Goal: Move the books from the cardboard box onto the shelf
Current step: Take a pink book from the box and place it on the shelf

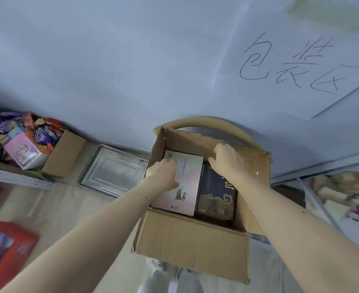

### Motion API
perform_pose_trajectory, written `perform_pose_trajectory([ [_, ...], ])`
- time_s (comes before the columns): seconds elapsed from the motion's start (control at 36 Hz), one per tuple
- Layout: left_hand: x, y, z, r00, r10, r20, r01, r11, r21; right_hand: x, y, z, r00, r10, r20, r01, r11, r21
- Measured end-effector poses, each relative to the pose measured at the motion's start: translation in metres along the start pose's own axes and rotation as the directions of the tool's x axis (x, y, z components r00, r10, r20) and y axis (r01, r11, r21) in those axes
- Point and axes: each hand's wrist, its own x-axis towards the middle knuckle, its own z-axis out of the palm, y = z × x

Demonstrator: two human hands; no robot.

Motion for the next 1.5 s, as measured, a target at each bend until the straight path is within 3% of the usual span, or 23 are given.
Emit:
perform_pose_trajectory([
  [0.11, 0.036, -0.007, 0.044, 0.992, -0.079, 0.099, 0.083, 0.996, -0.032, 0.037, 0.014, 0.047, 0.993, 0.076, 0.085, -0.083, 0.993, 0.085],
  [0.25, 0.076, -0.016, 0.097, 0.982, -0.141, 0.124, 0.149, 0.988, -0.053, 0.077, 0.026, 0.104, 0.976, 0.136, 0.17, -0.173, 0.959, 0.225],
  [0.42, 0.098, -0.017, 0.155, 0.982, -0.166, 0.093, 0.151, 0.977, 0.148, 0.105, 0.028, 0.161, 0.941, 0.154, 0.3, -0.28, 0.855, 0.437],
  [0.53, 0.107, -0.015, 0.172, 0.986, -0.163, 0.027, 0.152, 0.958, 0.244, 0.118, 0.019, 0.18, 0.93, 0.194, 0.312, -0.35, 0.726, 0.592],
  [0.72, 0.113, -0.017, 0.171, 0.985, -0.172, 0.022, 0.161, 0.956, 0.245, 0.121, 0.005, 0.193, 0.882, 0.371, 0.29, -0.462, 0.564, 0.684],
  [0.92, 0.109, -0.019, 0.169, 0.988, -0.156, 0.01, 0.15, 0.965, 0.217, 0.114, -0.012, 0.187, 0.847, 0.457, 0.271, -0.492, 0.483, 0.724],
  [1.0, 0.107, -0.021, 0.168, 0.99, -0.143, 0.006, 0.139, 0.969, 0.205, 0.11, -0.016, 0.185, 0.861, 0.456, 0.227, -0.469, 0.536, 0.702],
  [1.14, 0.107, -0.022, 0.167, 0.99, -0.138, -0.002, 0.135, 0.97, 0.2, 0.102, -0.021, 0.183, 0.882, 0.464, 0.079, -0.445, 0.769, 0.458],
  [1.31, 0.108, -0.022, 0.168, 0.992, -0.126, -0.015, 0.127, 0.969, 0.21, 0.093, -0.025, 0.185, 0.908, 0.419, 0.019, -0.383, 0.811, 0.443],
  [1.39, 0.108, -0.023, 0.169, 0.993, -0.121, -0.013, 0.121, 0.97, 0.211, 0.092, -0.026, 0.186, 0.903, 0.427, 0.047, -0.383, 0.75, 0.539],
  [1.5, 0.108, -0.025, 0.168, 0.993, -0.115, -0.011, 0.115, 0.978, 0.171, 0.103, -0.018, 0.179, 0.879, 0.405, 0.252, -0.442, 0.495, 0.748],
])
